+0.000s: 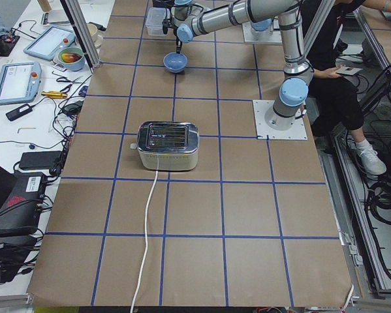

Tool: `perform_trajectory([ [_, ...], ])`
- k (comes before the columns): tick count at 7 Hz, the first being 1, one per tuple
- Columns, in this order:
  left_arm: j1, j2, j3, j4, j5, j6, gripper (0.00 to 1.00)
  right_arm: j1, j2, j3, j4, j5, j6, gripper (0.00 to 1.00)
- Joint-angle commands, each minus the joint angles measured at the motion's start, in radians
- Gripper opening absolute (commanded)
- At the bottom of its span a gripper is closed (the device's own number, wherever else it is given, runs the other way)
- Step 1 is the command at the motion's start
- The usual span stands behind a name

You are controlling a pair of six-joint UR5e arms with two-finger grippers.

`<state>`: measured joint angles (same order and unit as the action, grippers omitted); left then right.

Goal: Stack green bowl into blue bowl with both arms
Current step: 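Carry blue bowl to table center with left gripper while right grasps green bowl, then carry the green bowl over the blue bowl with the right gripper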

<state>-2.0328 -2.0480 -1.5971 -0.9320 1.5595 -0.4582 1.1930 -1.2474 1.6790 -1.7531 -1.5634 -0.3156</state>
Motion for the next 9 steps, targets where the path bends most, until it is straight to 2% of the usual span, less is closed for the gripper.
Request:
perform_trajectory([
  [1, 0.053, 0.067, 0.080, -0.200, -0.036, 0.109, 1.00, 0.034, -0.012, -0.024, 0.030, 0.089, 0.010, 0.00],
  [3, 0.292, 0.191, 0.071, -0.357, -0.035, 0.364, 1.00, 0.188, -0.036, -0.025, 0.018, 0.106, 0.092, 0.00],
  [5, 0.502, 0.344, 0.066, -0.553, -0.036, 0.569, 1.00, 0.356, -0.047, -0.025, 0.001, 0.199, 0.266, 0.00],
  [6, 0.588, 0.414, 0.068, -0.591, -0.036, 0.635, 1.00, 0.438, -0.037, -0.022, -0.047, 0.212, 0.332, 0.00],
  [7, 0.570, 0.480, 0.066, -0.605, -0.029, 0.556, 1.00, 0.506, -0.018, -0.018, -0.104, 0.267, 0.398, 0.00],
  [9, 0.472, 0.525, 0.027, -0.605, -0.021, 0.443, 1.00, 0.560, 0.041, -0.015, -0.173, 0.286, 0.457, 0.00],
])
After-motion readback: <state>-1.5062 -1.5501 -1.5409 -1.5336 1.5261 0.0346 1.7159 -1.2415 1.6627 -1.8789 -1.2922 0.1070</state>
